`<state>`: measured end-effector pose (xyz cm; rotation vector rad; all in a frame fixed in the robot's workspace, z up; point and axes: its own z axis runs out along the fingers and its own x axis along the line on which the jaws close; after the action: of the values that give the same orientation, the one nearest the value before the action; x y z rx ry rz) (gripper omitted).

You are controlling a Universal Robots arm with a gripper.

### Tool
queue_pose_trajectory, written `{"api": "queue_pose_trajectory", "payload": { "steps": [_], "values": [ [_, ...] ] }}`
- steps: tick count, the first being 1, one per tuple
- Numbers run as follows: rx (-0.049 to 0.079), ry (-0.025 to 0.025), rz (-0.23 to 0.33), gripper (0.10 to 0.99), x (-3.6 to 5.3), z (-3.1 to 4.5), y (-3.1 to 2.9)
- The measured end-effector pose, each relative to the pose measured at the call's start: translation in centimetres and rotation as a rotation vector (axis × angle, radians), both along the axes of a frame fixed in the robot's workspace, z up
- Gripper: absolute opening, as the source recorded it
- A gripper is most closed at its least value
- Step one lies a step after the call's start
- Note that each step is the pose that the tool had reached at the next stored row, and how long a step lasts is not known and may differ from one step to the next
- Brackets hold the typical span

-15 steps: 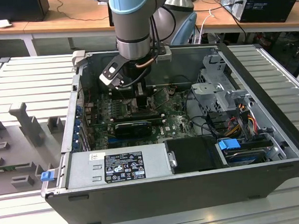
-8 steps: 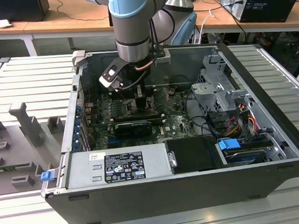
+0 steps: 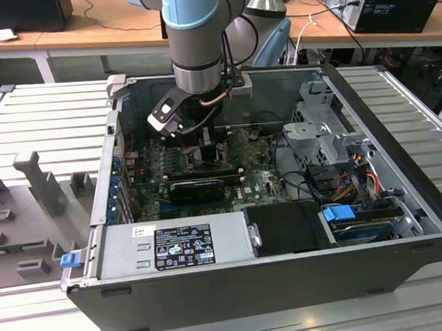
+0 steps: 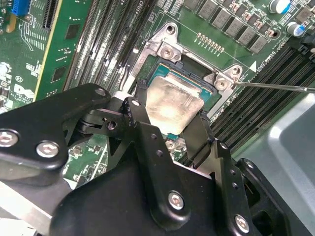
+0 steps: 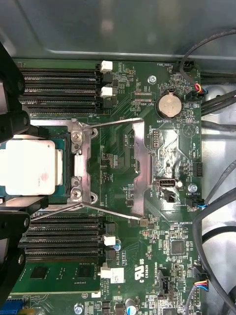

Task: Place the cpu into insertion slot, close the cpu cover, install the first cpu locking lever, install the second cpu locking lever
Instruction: 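Place the cpu into insertion slot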

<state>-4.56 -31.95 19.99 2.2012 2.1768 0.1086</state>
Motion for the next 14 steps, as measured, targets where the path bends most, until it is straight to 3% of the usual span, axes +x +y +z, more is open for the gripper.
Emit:
{"api": "queue_pose_trajectory", "payload": {
  "steps": [7,8,9,14],
  "values": [
    [0.000,0.0003,0.000,0.541,0.06,-0.32,0.01],
    [0.000,0.0007,0.000,0.616,0.08,-0.32,0.02],
    [0.004,0.0008,0.000,0.616,0.07,-0.31,0.02],
    [0.005,0.0037,0.000,0.616,0.08,0.41,0.02]
  ]
}}
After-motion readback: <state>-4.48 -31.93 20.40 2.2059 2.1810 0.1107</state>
